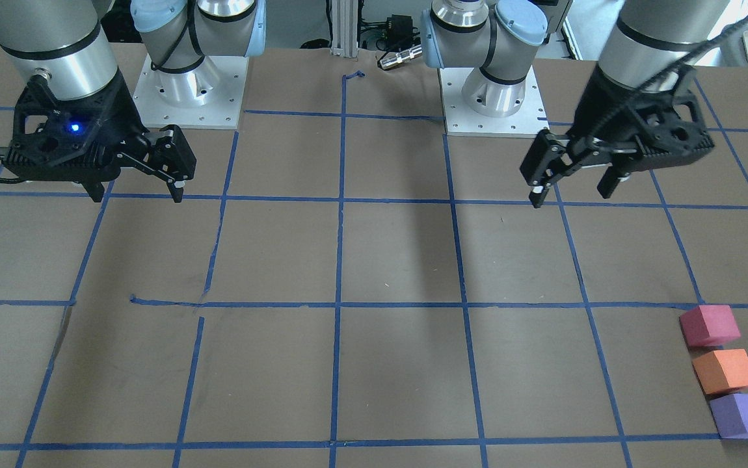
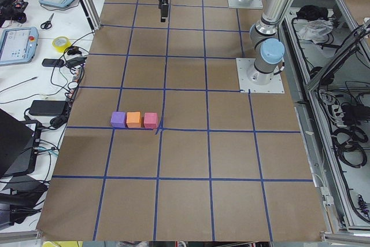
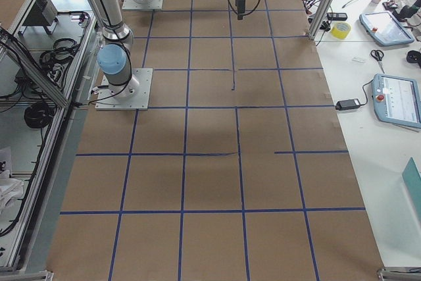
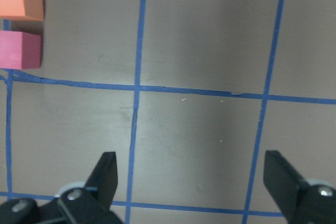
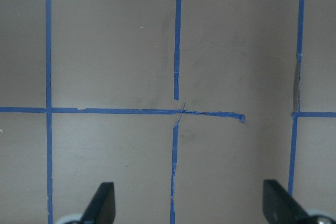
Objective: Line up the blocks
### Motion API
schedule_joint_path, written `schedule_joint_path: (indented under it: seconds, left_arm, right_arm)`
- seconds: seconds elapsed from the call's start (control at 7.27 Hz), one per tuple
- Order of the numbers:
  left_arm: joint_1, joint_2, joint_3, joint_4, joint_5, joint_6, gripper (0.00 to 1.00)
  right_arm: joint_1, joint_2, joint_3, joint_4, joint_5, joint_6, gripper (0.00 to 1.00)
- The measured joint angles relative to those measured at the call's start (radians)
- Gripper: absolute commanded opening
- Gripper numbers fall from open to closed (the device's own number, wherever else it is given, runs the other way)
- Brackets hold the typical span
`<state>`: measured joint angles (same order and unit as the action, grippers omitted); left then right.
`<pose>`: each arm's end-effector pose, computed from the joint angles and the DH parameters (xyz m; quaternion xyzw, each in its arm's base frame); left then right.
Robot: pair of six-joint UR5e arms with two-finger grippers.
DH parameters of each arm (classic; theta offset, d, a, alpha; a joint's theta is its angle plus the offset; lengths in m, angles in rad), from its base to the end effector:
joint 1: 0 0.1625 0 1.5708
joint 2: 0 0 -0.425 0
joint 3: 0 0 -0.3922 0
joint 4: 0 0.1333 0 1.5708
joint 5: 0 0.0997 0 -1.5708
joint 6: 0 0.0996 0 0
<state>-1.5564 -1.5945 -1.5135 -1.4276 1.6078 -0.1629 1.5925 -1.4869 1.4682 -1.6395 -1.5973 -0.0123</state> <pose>-0.1222 -0.5195 0.5201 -0.0898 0.9919 -0.0894 0.0118 0.1423 -0.5328 0.5029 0.0164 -0.9988 0.0437 0.0130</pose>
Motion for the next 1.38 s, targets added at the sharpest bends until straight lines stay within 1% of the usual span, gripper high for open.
schedule_joint_path:
  seconds: [0.14,0.28,0.41,0.83,1.38]
  left_arm:
    - [-0.082,0.006,0.02,0.003,0.023,-0.066,1.0]
    - [-0.128,0.009,0.028,0.007,0.032,-0.093,1.0]
    - [-0.146,0.009,0.023,0.011,0.035,-0.1,1.0]
    - [-0.145,0.012,0.015,0.0,0.027,-0.062,1.0]
    - [-0.066,0.021,0.025,-0.036,-0.002,0.066,1.0]
  right_arm:
    - [-0.001,0.0,-0.008,0.002,0.0,-0.001,1.0]
    - [-0.004,0.001,-0.016,0.006,0.001,-0.001,1.0]
    - [-0.005,0.002,-0.02,0.008,0.001,-0.001,1.0]
    - [-0.007,0.006,-0.035,0.008,0.002,-0.002,1.0]
    - [-0.019,0.036,-0.087,0.006,0.013,0.001,1.0]
